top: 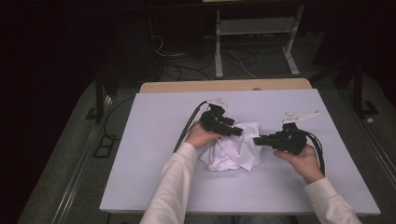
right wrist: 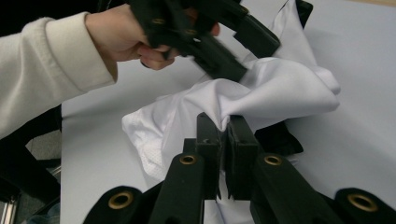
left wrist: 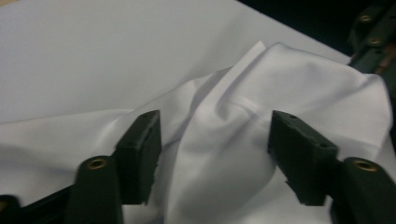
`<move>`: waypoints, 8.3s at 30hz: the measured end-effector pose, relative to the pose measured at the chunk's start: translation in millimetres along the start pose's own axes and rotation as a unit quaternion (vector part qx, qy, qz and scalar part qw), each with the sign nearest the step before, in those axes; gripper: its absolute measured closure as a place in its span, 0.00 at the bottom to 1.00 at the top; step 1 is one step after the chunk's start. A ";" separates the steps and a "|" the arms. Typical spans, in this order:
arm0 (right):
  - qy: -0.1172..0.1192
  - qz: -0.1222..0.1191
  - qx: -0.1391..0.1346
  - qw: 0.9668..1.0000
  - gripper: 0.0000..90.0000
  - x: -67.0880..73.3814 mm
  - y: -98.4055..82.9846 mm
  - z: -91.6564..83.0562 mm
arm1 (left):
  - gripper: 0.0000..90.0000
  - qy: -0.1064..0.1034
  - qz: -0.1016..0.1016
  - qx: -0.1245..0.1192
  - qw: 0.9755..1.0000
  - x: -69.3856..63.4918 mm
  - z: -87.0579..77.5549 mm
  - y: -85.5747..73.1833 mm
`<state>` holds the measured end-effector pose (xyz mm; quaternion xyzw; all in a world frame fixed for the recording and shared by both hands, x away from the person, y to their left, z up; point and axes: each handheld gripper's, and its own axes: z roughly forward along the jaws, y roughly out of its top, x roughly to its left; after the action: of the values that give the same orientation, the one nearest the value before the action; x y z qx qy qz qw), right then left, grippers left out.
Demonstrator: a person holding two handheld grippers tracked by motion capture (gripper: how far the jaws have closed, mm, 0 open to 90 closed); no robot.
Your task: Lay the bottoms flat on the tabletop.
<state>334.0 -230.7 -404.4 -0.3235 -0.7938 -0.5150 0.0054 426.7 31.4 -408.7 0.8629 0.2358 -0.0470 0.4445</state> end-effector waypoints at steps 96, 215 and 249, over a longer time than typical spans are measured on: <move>-0.063 0.082 0.043 0.994 0.91 -32.6 6.9 42.2 | 0.76 0.097 -0.143 0.028 0.985 82.1 -61.7 -74.5; -0.152 0.149 -0.030 0.977 0.94 -140.8 76.0 8.6 | 0.94 0.242 -0.090 -0.117 0.959 106.0 -128.0 -24.8; -0.263 0.174 0.015 0.949 0.40 -160.8 72.7 35.8 | 0.40 0.226 -0.212 -0.184 0.933 136.7 -131.3 -49.4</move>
<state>510.5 -264.1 -417.0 -0.5807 -0.7057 -0.3909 -0.1093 508.6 209.4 -406.5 0.6834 0.5123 0.1002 0.5104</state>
